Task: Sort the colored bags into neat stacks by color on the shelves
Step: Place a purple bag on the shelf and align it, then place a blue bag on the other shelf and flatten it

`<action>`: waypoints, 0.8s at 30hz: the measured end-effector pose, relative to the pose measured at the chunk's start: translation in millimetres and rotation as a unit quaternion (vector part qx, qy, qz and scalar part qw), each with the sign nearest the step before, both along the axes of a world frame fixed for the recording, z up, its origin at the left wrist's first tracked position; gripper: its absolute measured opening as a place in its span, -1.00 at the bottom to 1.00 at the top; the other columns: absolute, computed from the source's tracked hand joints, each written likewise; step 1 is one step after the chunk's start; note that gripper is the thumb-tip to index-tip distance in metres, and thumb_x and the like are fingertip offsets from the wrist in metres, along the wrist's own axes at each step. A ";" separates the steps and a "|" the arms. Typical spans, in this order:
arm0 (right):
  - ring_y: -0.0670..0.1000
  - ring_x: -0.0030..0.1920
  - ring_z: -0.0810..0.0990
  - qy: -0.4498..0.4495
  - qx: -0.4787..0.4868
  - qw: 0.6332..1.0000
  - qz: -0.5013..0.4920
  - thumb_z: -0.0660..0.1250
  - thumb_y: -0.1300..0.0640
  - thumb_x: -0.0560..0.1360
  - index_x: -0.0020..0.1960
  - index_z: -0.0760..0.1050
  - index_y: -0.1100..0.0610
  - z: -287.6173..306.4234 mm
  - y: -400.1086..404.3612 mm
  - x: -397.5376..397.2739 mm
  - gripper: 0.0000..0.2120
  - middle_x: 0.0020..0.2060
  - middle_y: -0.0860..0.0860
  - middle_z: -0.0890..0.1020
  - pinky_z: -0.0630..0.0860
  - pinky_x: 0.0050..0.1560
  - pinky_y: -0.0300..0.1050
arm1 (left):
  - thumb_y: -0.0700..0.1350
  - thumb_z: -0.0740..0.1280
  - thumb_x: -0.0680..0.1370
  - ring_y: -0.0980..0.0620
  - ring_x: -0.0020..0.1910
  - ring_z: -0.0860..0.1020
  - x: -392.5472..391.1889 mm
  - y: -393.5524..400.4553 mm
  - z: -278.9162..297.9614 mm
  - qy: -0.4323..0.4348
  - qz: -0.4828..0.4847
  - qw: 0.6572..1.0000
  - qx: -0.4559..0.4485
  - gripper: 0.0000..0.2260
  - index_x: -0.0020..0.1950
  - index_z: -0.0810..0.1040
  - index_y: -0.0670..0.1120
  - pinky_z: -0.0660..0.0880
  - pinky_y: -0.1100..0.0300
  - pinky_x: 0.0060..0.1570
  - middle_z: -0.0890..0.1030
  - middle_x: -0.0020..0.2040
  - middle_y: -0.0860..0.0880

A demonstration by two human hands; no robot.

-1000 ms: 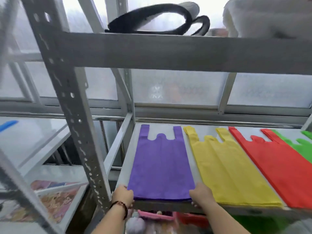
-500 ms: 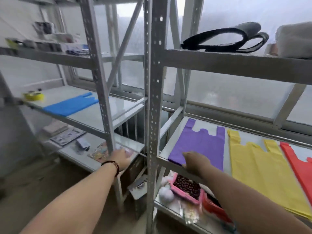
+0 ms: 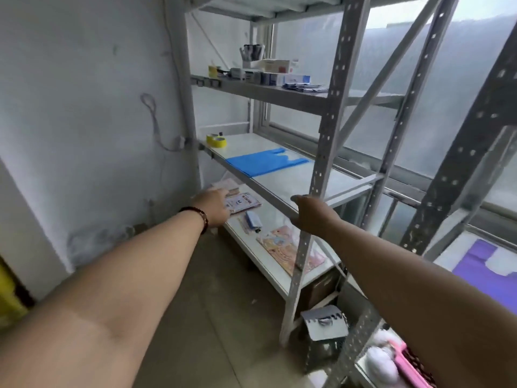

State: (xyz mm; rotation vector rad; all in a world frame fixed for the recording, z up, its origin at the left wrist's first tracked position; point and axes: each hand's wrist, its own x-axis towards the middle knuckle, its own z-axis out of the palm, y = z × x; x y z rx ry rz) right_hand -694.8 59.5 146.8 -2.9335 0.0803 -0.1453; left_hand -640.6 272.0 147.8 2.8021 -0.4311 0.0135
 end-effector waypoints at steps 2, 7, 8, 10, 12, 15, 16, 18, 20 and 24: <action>0.14 0.24 0.51 -0.006 -0.002 1.000 0.016 0.25 0.15 0.52 0.38 0.34 0.15 -0.9 23.0 36.8 -0.56 0.26 0.15 0.52 0.48 0.24 -0.01 | -0.12 0.24 0.51 -0.14 0.34 0.40 26.6 21.2 -1.2 -0.007 0.009 1.000 0.007 -0.52 0.43 0.31 -0.10 0.38 0.06 0.32 0.36 0.42 -0.16; 0.16 0.24 0.49 -0.016 -0.010 0.999 0.027 0.26 0.14 0.50 0.38 0.34 0.18 -4.5 72.4 137.4 -0.54 0.26 0.17 0.51 0.48 0.19 -0.01 | -0.13 0.22 0.53 -0.13 0.34 0.40 113.1 66.5 0.0 -0.014 0.009 1.000 0.011 -0.54 0.44 0.30 -0.10 0.37 0.06 0.28 0.36 0.42 -0.14; 0.16 0.24 0.50 -0.017 -0.012 0.999 0.024 0.26 0.14 0.50 0.38 0.35 0.18 -4.8 80.4 157.7 -0.55 0.26 0.18 0.51 0.48 0.18 0.00 | -0.13 0.22 0.53 -0.13 0.35 0.39 133.0 74.9 0.4 -0.017 0.008 1.000 0.015 -0.53 0.45 0.29 -0.11 0.37 0.05 0.29 0.35 0.43 -0.13; 0.17 0.25 0.49 -0.017 -0.013 1.000 0.020 0.25 0.14 0.50 0.36 0.35 0.20 -5.8 93.8 197.2 -0.56 0.27 0.18 0.50 0.48 0.18 0.00 | -0.11 0.23 0.53 -0.12 0.37 0.38 173.6 90.0 -0.5 -0.015 0.007 0.999 0.030 -0.50 0.46 0.26 -0.09 0.36 0.03 0.32 0.32 0.45 -0.12; 0.18 0.25 0.49 -0.022 -0.011 1.000 0.014 0.25 0.15 0.50 0.36 0.36 0.20 -7.5 103.3 234.9 -0.56 0.28 0.18 0.50 0.47 0.18 0.01 | -0.11 0.22 0.52 -0.12 0.39 0.35 213.5 100.1 -1.6 -0.009 0.005 0.999 0.042 -0.49 0.48 0.24 -0.08 0.35 0.03 0.35 0.29 0.47 -0.12; 0.15 0.16 0.53 -0.018 -0.002 1.000 0.013 0.26 0.16 0.48 0.27 0.42 0.19 -15.0 110.8 283.3 -0.64 0.19 0.16 0.55 0.51 0.07 -0.02 | -0.11 0.21 0.53 -0.12 0.40 0.34 265.8 104.4 -6.3 -0.004 -0.007 0.998 0.056 -0.49 0.48 0.23 -0.08 0.33 0.04 0.36 0.28 0.48 -0.12; 0.15 0.14 0.53 -0.012 0.001 1.000 0.008 0.26 0.16 0.47 0.24 0.43 0.19 -18.8 110.9 299.0 -0.66 0.16 0.16 0.56 0.52 0.04 -0.02 | -0.12 0.21 0.53 -0.12 0.40 0.34 282.8 103.0 -9.0 -0.001 -0.014 0.998 0.060 -0.49 0.48 0.22 -0.09 0.32 0.04 0.35 0.29 0.48 -0.13; 0.15 0.14 0.53 -0.005 -0.002 1.000 0.000 0.26 0.16 0.48 0.25 0.43 0.19 -26.4 107.9 329.5 -0.65 0.16 0.16 0.56 0.53 0.06 -0.01 | -0.11 0.21 0.53 -0.13 0.40 0.33 318.4 98.0 -15.4 0.006 -0.028 0.997 0.067 -0.49 0.48 0.22 -0.10 0.32 0.04 0.35 0.29 0.47 -0.14; 0.17 0.19 0.52 0.000 -0.010 1.000 -0.009 0.24 0.16 0.49 0.29 0.41 0.21 -33.7 101.2 360.6 -0.62 0.20 0.18 0.53 0.52 0.10 0.01 | -0.11 0.21 0.52 -0.15 0.40 0.34 356.9 90.0 -23.9 0.011 -0.042 0.997 0.071 -0.48 0.48 0.23 -0.10 0.33 0.01 0.37 0.30 0.46 -0.16; 0.19 0.19 0.50 0.013 -0.012 1.000 -0.023 0.23 0.17 0.49 0.29 0.39 0.24 -54.3 80.1 427.1 -0.62 0.20 0.19 0.53 0.51 0.10 0.03 | -0.11 0.21 0.50 -0.16 0.40 0.34 434.1 67.1 -42.5 0.011 -0.062 0.994 0.088 -0.47 0.47 0.23 -0.08 0.34 -0.05 0.36 0.32 0.45 -0.17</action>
